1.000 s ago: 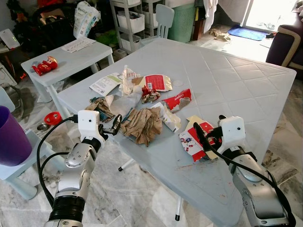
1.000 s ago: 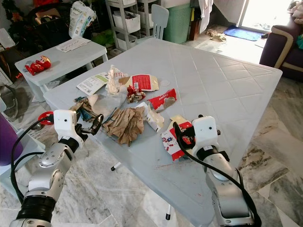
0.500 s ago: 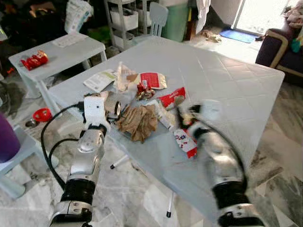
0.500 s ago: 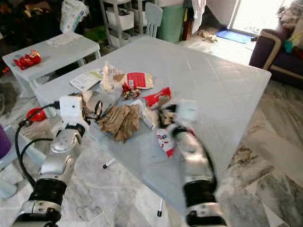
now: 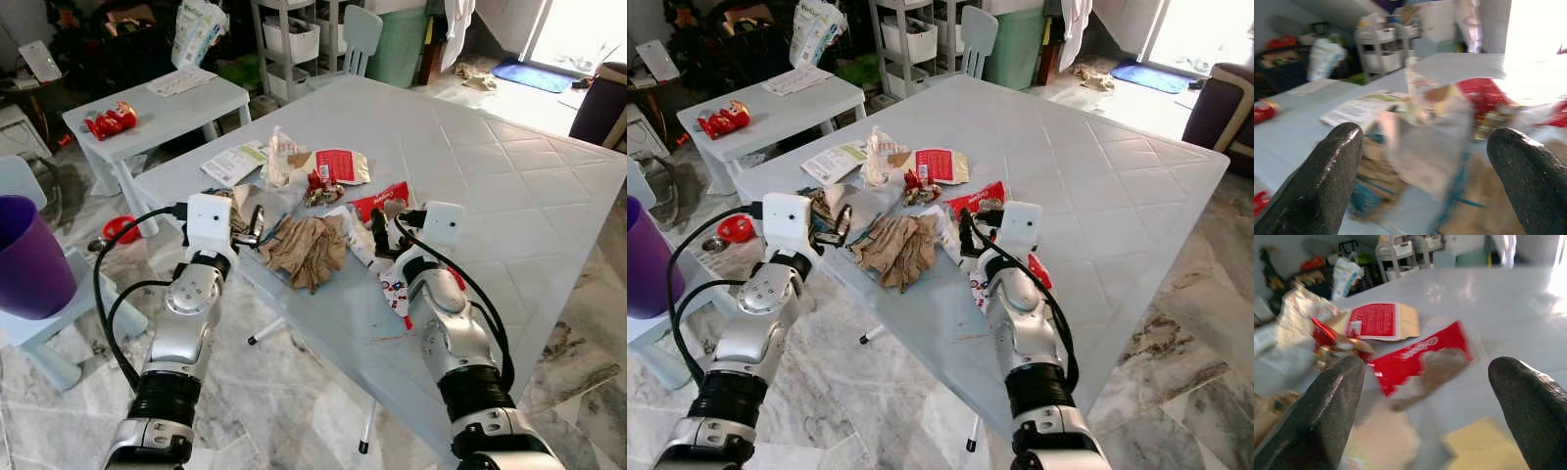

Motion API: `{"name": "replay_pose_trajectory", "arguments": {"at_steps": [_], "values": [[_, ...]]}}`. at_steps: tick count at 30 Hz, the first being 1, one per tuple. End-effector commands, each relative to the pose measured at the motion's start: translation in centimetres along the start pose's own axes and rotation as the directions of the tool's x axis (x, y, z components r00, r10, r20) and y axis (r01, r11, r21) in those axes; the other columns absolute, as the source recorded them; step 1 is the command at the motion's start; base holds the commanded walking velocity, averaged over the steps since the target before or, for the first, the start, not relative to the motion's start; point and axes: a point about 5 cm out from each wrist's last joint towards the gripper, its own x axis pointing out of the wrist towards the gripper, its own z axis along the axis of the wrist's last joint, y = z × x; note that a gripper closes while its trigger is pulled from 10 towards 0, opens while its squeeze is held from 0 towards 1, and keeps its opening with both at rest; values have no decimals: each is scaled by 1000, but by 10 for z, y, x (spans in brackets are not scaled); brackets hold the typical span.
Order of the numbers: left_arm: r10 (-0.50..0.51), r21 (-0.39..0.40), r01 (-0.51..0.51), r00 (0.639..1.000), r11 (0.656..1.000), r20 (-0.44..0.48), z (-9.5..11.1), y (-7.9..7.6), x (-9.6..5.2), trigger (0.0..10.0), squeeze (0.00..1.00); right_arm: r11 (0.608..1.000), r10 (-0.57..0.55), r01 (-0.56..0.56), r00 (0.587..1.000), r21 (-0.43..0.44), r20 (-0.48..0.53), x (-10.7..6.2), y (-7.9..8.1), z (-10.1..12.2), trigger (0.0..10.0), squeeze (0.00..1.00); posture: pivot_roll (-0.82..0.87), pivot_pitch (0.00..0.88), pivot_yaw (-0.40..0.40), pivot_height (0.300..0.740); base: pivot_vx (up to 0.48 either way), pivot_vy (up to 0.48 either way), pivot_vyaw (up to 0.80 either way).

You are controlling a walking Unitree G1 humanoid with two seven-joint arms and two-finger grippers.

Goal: Picking trash to rubbish bin

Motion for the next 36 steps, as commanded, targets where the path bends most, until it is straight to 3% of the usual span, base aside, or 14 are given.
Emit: {"name": "replay_pose_trajectory", "arguments": {"at_steps": [1,4,8,11,12,13,18,19,20,22,23,24,34,36], "values": [[-11,-2,11,1000,1000,-6,0,1,-3,10000,0,998,-19,21,1000,-62,23,-2,-6,5,10000,0,20,0,44,740,0,0,0],[-2,15,2,1000,1000,1,-1,3,-10,10000,0,997,-7,11,998,-81,57,-10,-17,12,10000,0,10,0,41,740,0,0,0],[28,-13,-28,1000,1000,5,-2,8,-16,10000,0,973,-29,49,995,-224,94,-22,-32,23,10000,0,-21,0,36,740,0,0,0],[28,-39,-28,1000,999,5,-1,6,-18,10000,0,979,-45,61,996,-194,83,-27,-38,23,10000,0,-29,0,32,740,0,0,0],[26,-51,-26,1000,998,8,-1,5,-19,10000,451,981,-55,68,995,-180,78,-29,-40,22,10000,0,-29,0,30,740,0,0,0],[20,-72,-19,1000,997,15,0,1,-20,10000,1000,989,-58,66,997,-131,58,-36,-46,20,10000,1000,-32,0,29,740,0,0,0],[38,-44,-38,999,998,3,-2,-1,-23,10000,1000,986,-91,94,995,-136,30,-44,-52,16,10000,1000,-44,0,31,740,0,0,0],[37,-44,-37,999,998,-1,-3,-1,-23,10000,424,988,-91,93,996,-122,22,-44,-52,16,10000,1000,-46,0,31,740,0,0,0],[34,-48,-34,999,998,-6,-3,-2,-23,10000,0,992,-79,79,997,-97,3,-46,-51,15,10000,1000,-51,0,30,740,0,0,0],[32,-51,-32,999,998,-9,-3,-3,-22,10000,0,996,-60,58,998,-69,-19,-47,-49,14,10000,1000,-53,0,29,740,0,0,0],[36,-59,-37,999,998,-14,-3,-2,-21,10000,0,995,-37,32,998,-96,-45,-48,-46,12,10000,341,-55,0,28,740,0,0,0],[44,-69,-45,999,997,-18,-2,-1,-21,10000,0,994,-24,18,998,-109,-57,-50,-45,10,10000,0,-56,0,27,740,0,0,0],[64,-87,-68,997,994,-51,-8,1,-23,10000,0,983,48,-100,949,-153,-312,-62,-43,-25,10000,0,-52,8,12,740,0,0,0],[64,-87,-68,997,994,-53,-8,0,-24,10000,0,983,50,-102,947,-152,-316,-62,-43,-26,10000,0,-48,10,9,740,0,0,0]]}}
